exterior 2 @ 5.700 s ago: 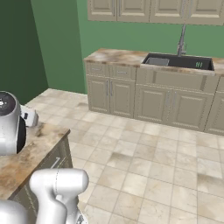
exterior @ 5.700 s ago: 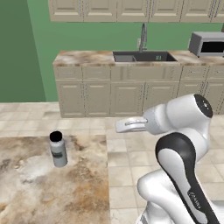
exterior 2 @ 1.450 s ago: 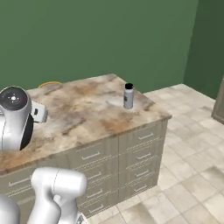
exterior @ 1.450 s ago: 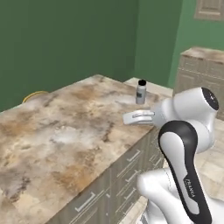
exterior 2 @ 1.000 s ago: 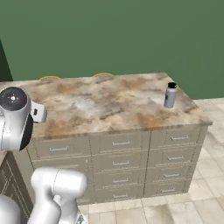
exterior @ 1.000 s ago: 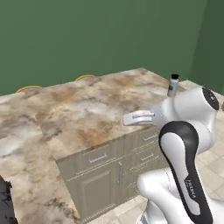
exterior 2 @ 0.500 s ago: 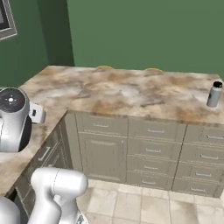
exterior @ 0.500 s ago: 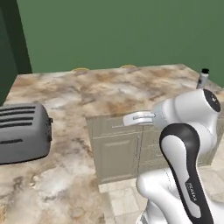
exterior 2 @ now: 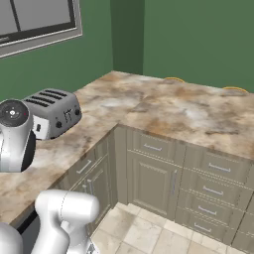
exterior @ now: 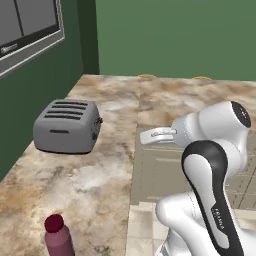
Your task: Move the drinks to the dining counter.
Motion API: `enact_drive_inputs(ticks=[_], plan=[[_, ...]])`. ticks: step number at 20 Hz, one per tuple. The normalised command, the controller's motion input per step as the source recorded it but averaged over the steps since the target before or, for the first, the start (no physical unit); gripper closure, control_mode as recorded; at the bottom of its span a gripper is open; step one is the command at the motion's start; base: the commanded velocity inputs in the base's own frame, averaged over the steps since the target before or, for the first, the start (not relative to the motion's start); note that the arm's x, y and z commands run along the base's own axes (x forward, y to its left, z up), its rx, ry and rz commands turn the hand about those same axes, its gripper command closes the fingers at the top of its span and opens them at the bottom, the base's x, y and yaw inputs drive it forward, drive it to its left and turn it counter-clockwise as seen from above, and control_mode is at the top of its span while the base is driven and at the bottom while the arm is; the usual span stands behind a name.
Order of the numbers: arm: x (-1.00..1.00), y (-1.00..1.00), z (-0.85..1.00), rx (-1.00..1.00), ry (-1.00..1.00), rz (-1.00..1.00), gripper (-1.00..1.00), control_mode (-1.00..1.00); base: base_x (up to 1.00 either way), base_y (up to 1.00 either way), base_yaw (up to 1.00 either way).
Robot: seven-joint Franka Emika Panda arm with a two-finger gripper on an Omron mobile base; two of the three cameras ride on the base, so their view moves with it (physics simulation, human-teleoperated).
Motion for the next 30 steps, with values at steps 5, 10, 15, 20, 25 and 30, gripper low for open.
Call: enact_drive_inputs(ticks=[5, 10, 15, 20, 25, 30], plan=[[0.00, 0.00, 0.00, 0.00, 0.00, 0.00, -1.00, 1.00, -0.84, 0.01, 0.42], [0.00, 0.00, 0.00, 0.00, 0.00, 0.00, -1.00, 1.00, -0.82, 0.04, 0.27], [0.00, 0.00, 0.00, 0.00, 0.00, 0.00, -1.00, 1.00, -0.56, 0.11, 0.18], [0.00, 0.00, 0.00, 0.00, 0.00, 0.00, -1.00, 1.00, -0.10, 0.00, 0.01], [0.00, 0.00, 0.00, 0.00, 0.00, 0.00, -1.00, 1.00, 0.00, 0.00, -0.06], [0.00, 0.00, 0.00, 0.00, 0.00, 0.00, -1.00, 1.00, 0.00, 0.29, 0.00]])
